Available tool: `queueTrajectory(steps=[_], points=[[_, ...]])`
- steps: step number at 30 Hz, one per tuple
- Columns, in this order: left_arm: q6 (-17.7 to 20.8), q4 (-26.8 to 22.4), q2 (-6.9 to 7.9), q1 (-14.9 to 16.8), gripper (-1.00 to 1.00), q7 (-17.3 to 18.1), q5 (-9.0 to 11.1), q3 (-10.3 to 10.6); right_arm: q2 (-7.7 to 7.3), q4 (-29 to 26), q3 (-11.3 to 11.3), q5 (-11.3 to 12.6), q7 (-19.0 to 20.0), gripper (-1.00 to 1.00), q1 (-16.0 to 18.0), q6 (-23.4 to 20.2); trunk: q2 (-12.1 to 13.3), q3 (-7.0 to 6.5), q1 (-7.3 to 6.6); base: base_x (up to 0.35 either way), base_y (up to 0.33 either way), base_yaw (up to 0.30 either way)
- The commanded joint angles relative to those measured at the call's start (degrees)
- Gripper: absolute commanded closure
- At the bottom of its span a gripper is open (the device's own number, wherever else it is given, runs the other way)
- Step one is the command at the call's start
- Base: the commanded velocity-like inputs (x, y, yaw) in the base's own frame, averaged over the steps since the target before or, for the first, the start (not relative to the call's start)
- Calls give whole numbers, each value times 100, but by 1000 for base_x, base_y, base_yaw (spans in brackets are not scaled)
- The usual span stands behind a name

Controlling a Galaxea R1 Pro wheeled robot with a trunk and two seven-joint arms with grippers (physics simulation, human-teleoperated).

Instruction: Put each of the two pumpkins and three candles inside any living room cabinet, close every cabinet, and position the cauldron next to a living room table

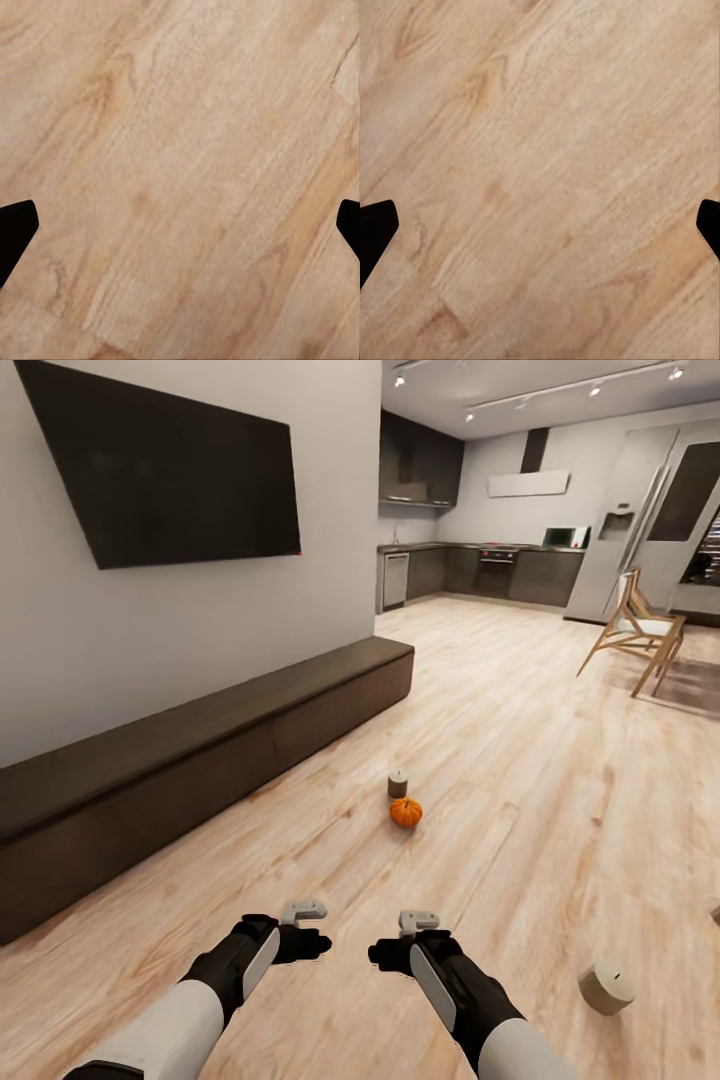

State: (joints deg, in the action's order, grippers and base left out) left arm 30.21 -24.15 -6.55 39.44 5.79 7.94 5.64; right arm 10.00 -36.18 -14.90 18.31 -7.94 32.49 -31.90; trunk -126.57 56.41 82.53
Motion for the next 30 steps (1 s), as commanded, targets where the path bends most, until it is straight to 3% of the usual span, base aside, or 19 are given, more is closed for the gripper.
queueTrajectory(steps=[1,7,21,30], points=[[28,-6,8,2,-100,-17,58,33,0,-9,-12,58,-52,-100,2,-18,-2,6,2,305,-8,46],[28,-2,13,2,-100,-17,58,33,0,-12,-18,54,-57,-100,2,-18,-2,7,2,310,-3,152],[28,-4,5,2,-100,-17,58,33,0,-12,-22,58,-58,-100,2,-18,-2,7,2,230,-69,283],[28,-7,11,2,-100,-11,58,33,0,-12,-22,59,-58,-100,3,-18,-2,7,2,73,-149,293]])
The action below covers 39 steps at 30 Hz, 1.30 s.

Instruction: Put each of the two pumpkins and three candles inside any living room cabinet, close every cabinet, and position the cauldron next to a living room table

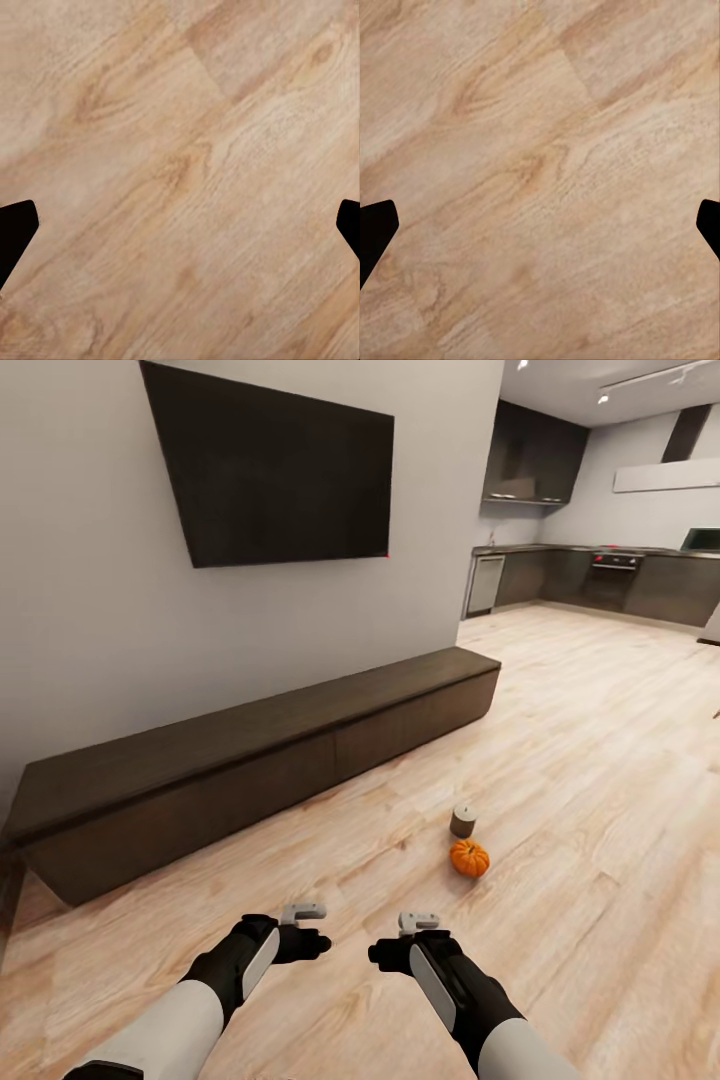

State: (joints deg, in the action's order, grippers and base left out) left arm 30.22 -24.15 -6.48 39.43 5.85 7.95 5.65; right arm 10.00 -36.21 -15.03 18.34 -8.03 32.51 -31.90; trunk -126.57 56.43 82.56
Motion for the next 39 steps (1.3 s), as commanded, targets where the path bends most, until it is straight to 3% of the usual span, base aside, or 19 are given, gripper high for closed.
queueTrajectory(steps=[1,39], points=[[28,-8,6,3,-100,-16,58,33,0,-9,-9,56,-50,-100,1,-18,-2,5,-1,12,-68,294],[11,-10,33,3,-100,101,58,41,0,-9,-36,54,-50,-100,1,-18,-2,23,-1,1,-5,287]])
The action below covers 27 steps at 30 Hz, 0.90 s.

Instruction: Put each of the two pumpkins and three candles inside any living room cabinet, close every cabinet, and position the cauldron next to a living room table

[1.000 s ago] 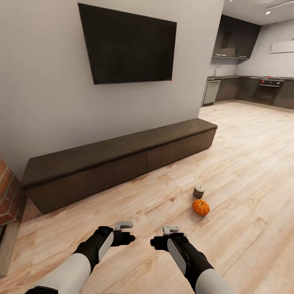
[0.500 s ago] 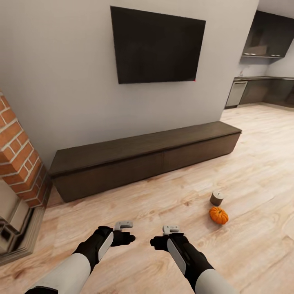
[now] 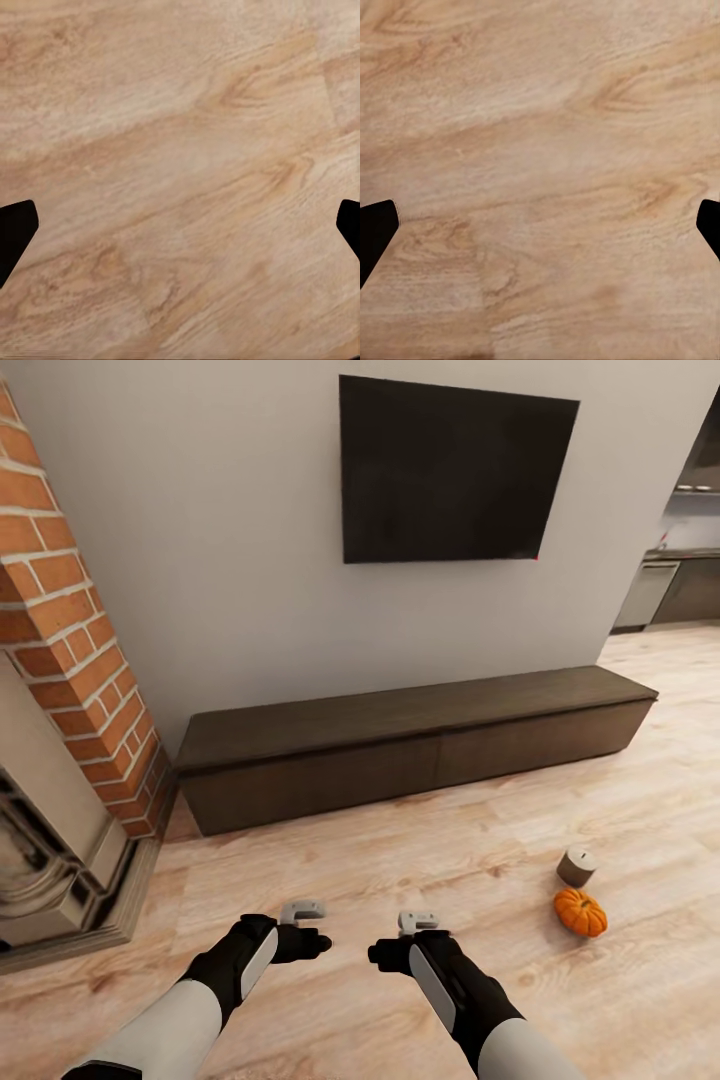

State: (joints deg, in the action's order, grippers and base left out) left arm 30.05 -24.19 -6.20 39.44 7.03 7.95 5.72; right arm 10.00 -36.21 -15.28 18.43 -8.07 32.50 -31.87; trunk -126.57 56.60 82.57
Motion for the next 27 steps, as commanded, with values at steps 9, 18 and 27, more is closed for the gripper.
queueTrajectory(steps=[9,18,27], points=[[28,-7,4,3,-100,-22,58,34,0,-9,-10,47,-45,-100,2,-21,-2,72,-1,1,-49,160],[28,-7,4,3,-100,-26,58,34,0,-9,-10,45,-45,-100,2,-21,-2,134,-1,142,-207,121],[26,-6,7,3,-100,-16,58,30,0,-17,-10,46,-47,-100,1,-22,-2,140,-1,189,-173,12]])
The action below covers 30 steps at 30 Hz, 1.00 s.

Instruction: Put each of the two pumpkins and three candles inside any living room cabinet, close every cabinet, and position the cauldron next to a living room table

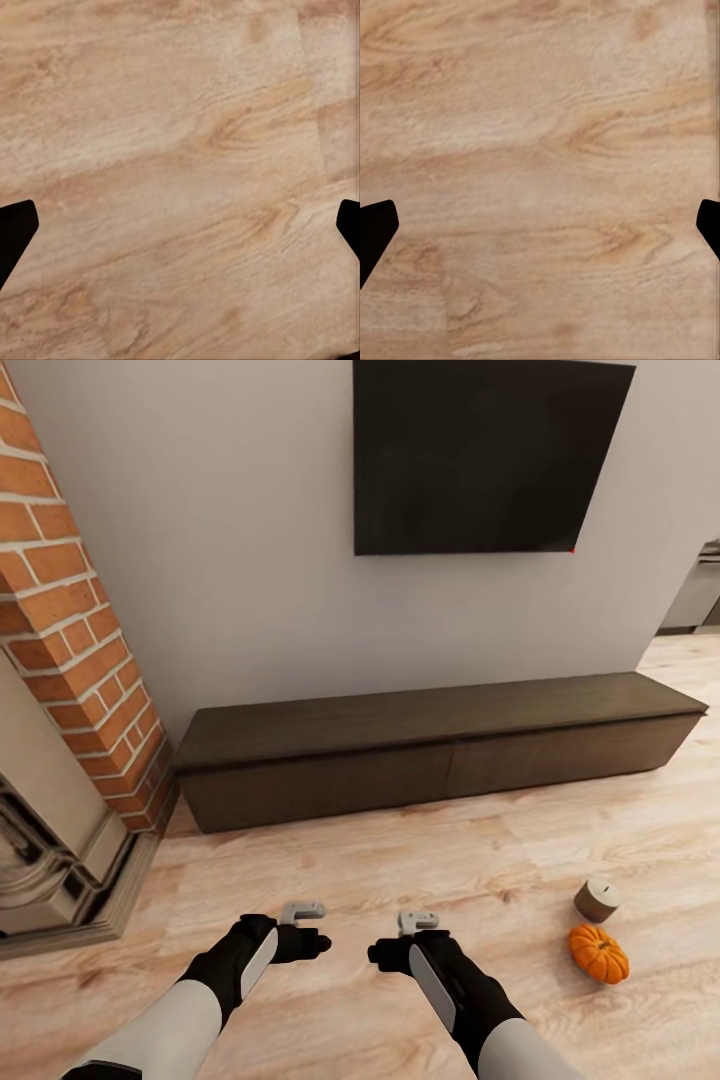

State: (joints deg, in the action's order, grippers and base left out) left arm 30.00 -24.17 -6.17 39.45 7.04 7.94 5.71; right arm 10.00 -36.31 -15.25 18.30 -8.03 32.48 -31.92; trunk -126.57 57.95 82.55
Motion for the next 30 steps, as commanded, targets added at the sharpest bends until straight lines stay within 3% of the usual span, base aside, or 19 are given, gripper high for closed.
queueTrajectory(steps=[1,8,11,14,18,19,23,24,26,27,30], points=[[31,-9,6,2,-100,-15,59,31,0,-7,-13,59,-51,-100,3,-17,-2,5,0,85,-65,1],[111,-69,32,2,-100,137,62,18,0,-2,-3,95,-61,-100,1,-11,-2,5,0,26,-20,0],[416,-340,40,2,-100,286,65,13,0,0,28,204,-96,-100,-2,5,-2,5,0,5,-4,0],[964,-985,51,-7,-100,445,66,16,0,-1,50,263,-187,-100,-4,32,-2,5,0,2,-2,0],[2073,-2242,129,-25,-100,535,63,13,0,-1,142,314,-353,-100,-5,279,-2,5,0,0,0,0],[2505,-2813,188,-31,-100,551,58,-21,0,-10,258,335,-385,-100,-2,383,-2,5,0,0,0,0],[2963,-3726,265,-35,-100,568,30,-330,0,-22,613,367,-397,-100,16,490,-2,5,0,0,0,0],[3000,-3976,281,-34,-100,572,21,-525,0,-23,869,377,-389,-100,28,515,-2,5,0,0,0,0],[3000,-4132,291,-31,-100,575,13,-665,0,-24,1173,383,-349,-100,37,536,-2,5,0,0,0,0],[3000,-4236,298,-29,-100,576,7,-754,0,-24,1490,385,-242,-100,44,552,-2,5,0,0,0,0],[3000,-4349,302,-27,-100,578,8,-838,-36,-25,1916,386,87,-100,72,562,-2,5,0,0,0,0]])
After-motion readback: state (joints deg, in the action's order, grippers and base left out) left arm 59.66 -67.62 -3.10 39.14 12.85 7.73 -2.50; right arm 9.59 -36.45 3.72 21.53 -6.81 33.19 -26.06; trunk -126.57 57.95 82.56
